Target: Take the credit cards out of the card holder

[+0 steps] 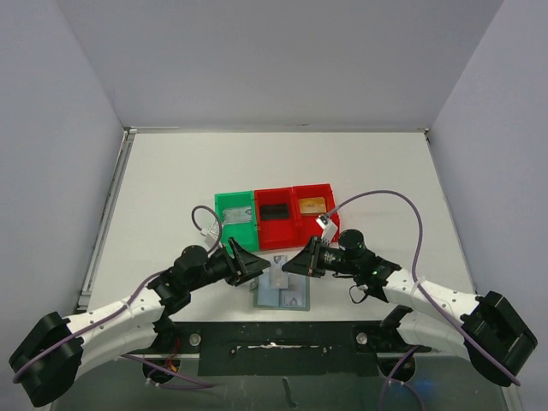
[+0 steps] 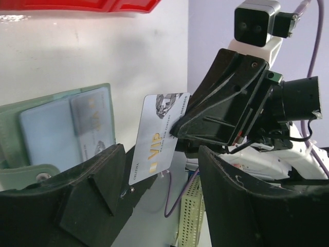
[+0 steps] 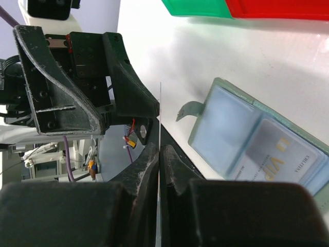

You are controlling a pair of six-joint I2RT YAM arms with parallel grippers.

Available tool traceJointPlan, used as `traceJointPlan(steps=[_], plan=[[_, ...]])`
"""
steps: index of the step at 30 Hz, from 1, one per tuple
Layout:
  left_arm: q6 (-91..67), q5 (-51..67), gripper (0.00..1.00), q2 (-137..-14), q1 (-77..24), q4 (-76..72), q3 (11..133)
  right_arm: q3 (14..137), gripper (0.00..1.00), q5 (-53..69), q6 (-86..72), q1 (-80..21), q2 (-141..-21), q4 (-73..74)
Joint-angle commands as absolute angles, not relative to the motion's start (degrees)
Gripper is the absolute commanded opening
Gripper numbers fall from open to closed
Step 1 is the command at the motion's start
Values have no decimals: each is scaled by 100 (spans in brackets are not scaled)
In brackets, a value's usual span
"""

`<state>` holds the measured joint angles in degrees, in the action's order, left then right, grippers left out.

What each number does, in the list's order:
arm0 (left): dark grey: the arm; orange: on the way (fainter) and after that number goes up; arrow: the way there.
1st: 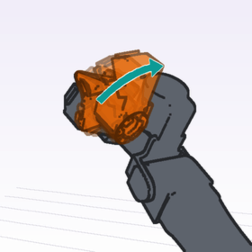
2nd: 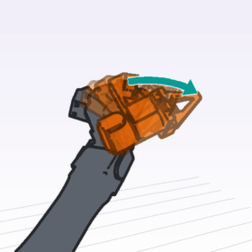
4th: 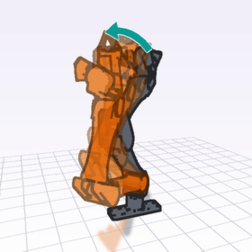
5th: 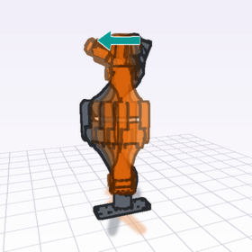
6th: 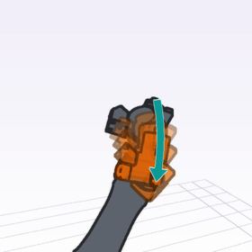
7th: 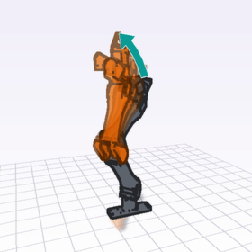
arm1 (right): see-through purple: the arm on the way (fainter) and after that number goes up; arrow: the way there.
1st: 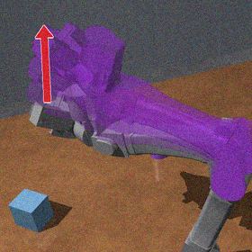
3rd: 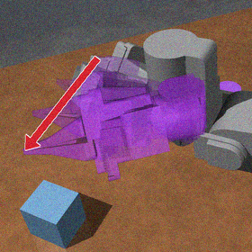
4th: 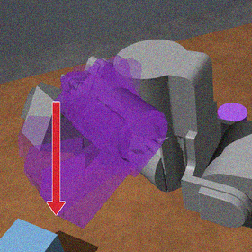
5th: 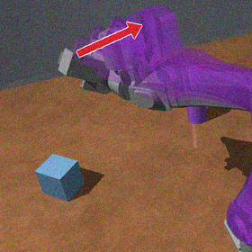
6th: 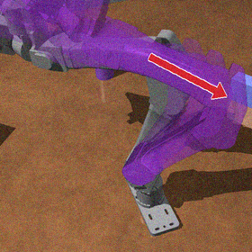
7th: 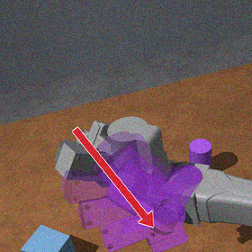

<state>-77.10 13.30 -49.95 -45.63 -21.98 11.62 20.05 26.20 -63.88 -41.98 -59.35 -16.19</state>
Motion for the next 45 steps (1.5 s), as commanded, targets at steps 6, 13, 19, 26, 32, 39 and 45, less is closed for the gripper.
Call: traceJointPlan(steps=[6,13,19,26,32,39,45], plan=[[-8048,1808,49,-5185,-4502,-3975,1111,2118,0,2836,-6468,-4157,-5535,-2215],[-8099,2089,42,-5316,-4482,-4491,1063,2050,0,2968,-6560,-4157,-5387,-2474],[-8117,2192,39,-5276,-4448,-4565,1015,2090,0,2981,-6569,-4155,-5256,-2454],[-7912,1799,44,-4681,-4390,-3703,1123,2383,0,2348,-6174,-4126,-4921,-883],[-7778,1658,47,-4481,-4386,-3241,1195,2372,0,2294,-6186,-4087,-4730,-775],[-7841,1846,47,-4781,-4381,-3505,1165,2340,0,2650,-6348,-4082,-4720,-1394],[-8145,2169,48,-5224,-4346,-4502,1000,2294,0,2792,-6424,-4086,-4703,-1639]])
